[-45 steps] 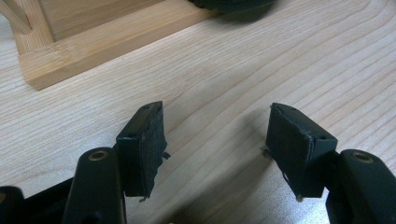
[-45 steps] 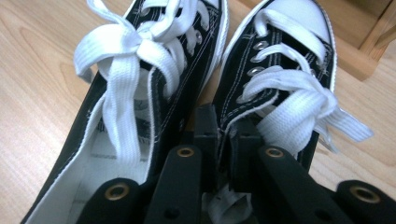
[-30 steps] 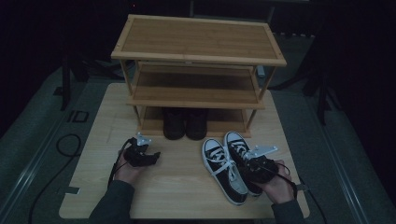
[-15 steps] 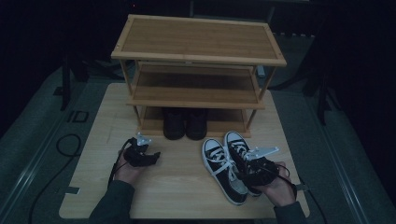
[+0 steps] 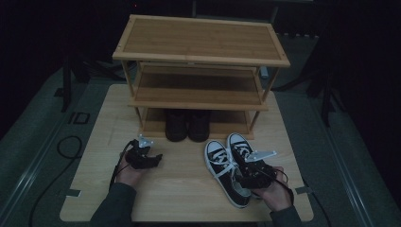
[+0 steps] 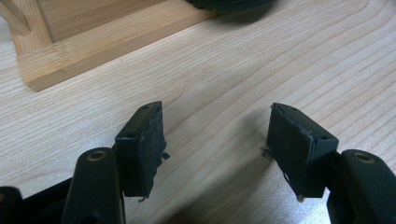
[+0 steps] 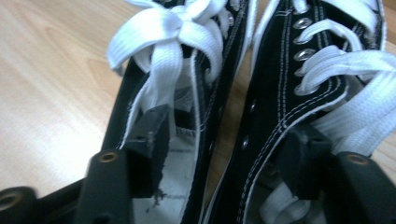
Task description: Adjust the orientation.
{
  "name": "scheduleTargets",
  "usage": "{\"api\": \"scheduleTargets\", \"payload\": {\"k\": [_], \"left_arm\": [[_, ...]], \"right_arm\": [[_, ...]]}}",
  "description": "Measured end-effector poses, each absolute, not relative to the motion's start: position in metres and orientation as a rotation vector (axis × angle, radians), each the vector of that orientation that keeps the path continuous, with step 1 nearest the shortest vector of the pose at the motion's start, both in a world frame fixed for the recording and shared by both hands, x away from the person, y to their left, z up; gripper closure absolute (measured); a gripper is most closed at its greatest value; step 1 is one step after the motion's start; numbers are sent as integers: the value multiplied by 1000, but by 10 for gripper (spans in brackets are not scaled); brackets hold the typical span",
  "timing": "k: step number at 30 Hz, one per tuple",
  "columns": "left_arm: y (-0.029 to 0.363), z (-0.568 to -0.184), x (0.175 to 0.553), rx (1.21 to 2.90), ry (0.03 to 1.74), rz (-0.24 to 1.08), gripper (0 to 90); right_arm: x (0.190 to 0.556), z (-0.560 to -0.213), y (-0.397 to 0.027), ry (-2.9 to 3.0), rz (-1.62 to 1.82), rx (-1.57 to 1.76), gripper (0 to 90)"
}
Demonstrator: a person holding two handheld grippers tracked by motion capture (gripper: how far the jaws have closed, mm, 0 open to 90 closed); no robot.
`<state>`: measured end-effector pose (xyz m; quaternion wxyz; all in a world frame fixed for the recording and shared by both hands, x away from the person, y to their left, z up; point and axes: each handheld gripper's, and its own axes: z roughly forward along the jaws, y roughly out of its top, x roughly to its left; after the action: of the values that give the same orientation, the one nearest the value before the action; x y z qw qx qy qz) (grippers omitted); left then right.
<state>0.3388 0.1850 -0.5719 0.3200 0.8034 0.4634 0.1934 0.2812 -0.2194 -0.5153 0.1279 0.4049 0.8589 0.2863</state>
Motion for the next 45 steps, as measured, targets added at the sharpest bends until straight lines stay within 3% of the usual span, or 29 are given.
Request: {"api": "scheduleTargets", "payload": {"k": [10, 18, 19, 22, 24, 25, 26, 27, 31, 45], "left_arm": [[185, -572, 339, 2111, 1218, 509, 370], [185, -572, 339, 2110, 1220, 510, 369], [185, -572, 339, 2110, 1220, 510, 369], [185, -572, 339, 2109, 1219, 510, 369], [185, -572, 339, 2109, 1216, 509, 368], [185, -572, 339, 2109, 1214, 509, 368], [185, -572, 339, 2109, 1214, 509, 368], [185, -572, 338, 2108, 1213, 509, 368], [185, -573, 338, 2105, 1213, 510, 368], [185, -573, 340, 2105, 1203, 509, 368]], "right_arm": [[287, -516, -215, 2438, 795, 1244, 605], [291, -514, -210, 2444, 742, 1277, 603], [295, -517, -208, 2456, 718, 1300, 562], [298, -519, -203, 2456, 677, 1299, 555], [300, -521, -199, 2446, 645, 1292, 572], [301, -521, -199, 2440, 645, 1285, 626], [301, -521, -199, 2440, 645, 1285, 626], [301, -521, -202, 2440, 669, 1294, 706], [302, -522, -206, 2456, 712, 1303, 793], [307, -517, -217, 2501, 758, 1250, 845]]}}
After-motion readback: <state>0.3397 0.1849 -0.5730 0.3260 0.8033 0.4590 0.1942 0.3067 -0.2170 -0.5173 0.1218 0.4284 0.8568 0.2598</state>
